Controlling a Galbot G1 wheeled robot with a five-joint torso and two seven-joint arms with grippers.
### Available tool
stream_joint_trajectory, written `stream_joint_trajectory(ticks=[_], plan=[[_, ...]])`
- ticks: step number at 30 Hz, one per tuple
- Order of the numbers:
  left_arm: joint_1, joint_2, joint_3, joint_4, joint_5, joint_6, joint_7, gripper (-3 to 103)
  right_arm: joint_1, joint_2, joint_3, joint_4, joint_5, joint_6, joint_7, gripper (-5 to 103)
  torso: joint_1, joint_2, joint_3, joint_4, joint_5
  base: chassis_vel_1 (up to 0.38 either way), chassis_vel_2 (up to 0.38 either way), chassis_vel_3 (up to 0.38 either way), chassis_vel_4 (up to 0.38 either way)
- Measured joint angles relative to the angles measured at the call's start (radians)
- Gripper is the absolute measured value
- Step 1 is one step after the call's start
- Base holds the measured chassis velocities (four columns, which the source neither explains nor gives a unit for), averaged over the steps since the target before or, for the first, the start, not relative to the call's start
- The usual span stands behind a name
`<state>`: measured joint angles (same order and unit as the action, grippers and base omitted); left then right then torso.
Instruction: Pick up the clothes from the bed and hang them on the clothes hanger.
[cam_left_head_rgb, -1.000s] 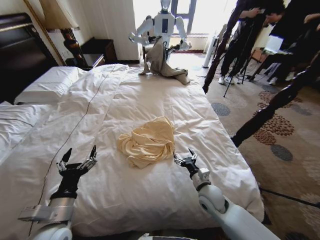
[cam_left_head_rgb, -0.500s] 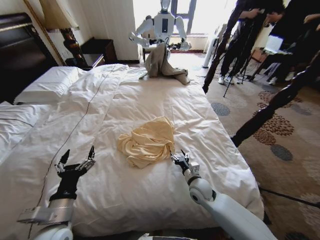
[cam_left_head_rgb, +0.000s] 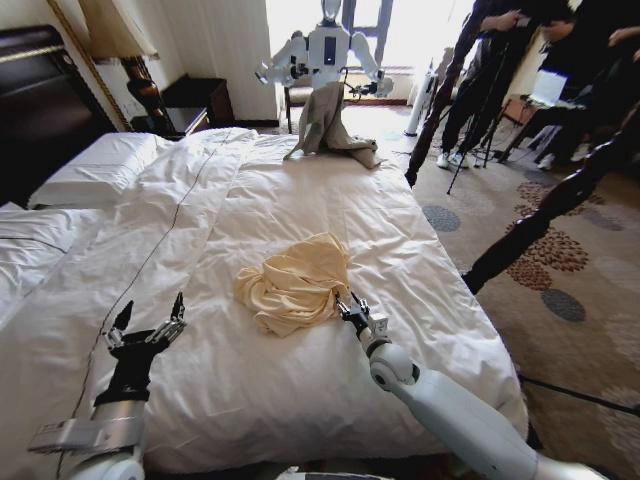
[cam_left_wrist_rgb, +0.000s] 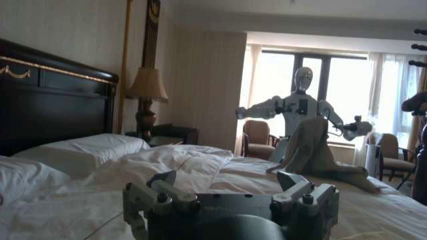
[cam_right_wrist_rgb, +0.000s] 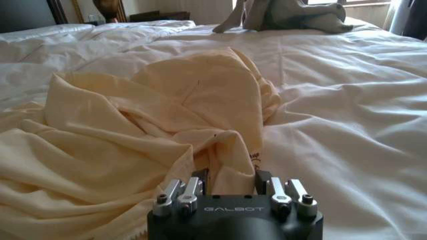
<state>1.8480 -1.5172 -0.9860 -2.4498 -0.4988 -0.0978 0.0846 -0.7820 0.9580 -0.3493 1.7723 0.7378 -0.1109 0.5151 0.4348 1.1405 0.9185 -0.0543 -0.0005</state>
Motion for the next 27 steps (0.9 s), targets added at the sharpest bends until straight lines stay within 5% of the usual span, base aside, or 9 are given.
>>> stream_joint_trajectory(ticks=[11, 27], plan=[[-0.011, 0.012, 0.012, 0.005, 0.0, 0.008, -0.001, 100, -0.066, -0.034, 0.042, 0.021, -0.022, 0.0, -0.008, -2, 0.0, 0.0, 0.0, -0.0002, 0.0001, 0.0, 0.0, 0.0, 0.0], [-0.01, 0.064, 0.026, 0.023, 0.021, -0.008, 0.037, 100, 0.066, -0.136, 0.054, 0.068, -0.014, 0.009, -0.012, -1, 0.0, 0.0, 0.0, 0.0, 0.0001, 0.0, 0.0, 0.0, 0.0]])
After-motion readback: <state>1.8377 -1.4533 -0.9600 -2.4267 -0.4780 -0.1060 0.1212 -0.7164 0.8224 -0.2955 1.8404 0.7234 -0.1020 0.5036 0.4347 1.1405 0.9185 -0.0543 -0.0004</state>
